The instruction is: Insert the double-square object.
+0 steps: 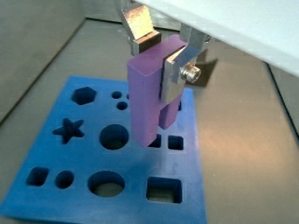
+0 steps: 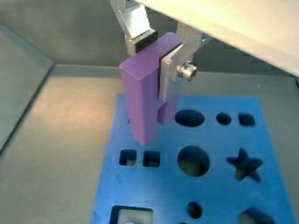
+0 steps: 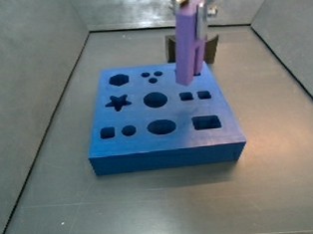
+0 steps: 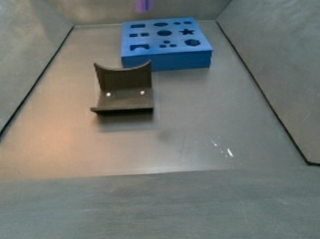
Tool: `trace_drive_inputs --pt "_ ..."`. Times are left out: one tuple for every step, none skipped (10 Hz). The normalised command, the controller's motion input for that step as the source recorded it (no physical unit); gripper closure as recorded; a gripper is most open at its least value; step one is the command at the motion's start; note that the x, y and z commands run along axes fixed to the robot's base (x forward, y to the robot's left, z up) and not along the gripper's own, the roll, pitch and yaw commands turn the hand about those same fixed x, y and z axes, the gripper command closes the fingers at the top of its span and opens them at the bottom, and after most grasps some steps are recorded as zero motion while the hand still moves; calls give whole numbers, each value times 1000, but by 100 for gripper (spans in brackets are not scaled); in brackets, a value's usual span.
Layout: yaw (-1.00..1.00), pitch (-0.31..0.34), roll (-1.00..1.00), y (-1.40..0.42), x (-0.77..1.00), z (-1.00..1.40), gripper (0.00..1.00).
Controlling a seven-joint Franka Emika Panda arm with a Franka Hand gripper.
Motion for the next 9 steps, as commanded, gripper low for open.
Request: trace_drive_inputs --pt "-703 120 56 23 231 -163 100" --pt "-777 14 3 0 297 -74 100" --pt "-937 0 0 37 129 -97 100" --pt "-1000 0 0 37 71 -71 100" --pt "-1000 0 0 43 54 -100 100" --pt "-949 23 33 77 31 -183 100" --pt "-903 59 59 100 29 -240 100" --pt "-963 19 43 83 20 -434 100" --pt "-943 44 47 106 11 -557 100"
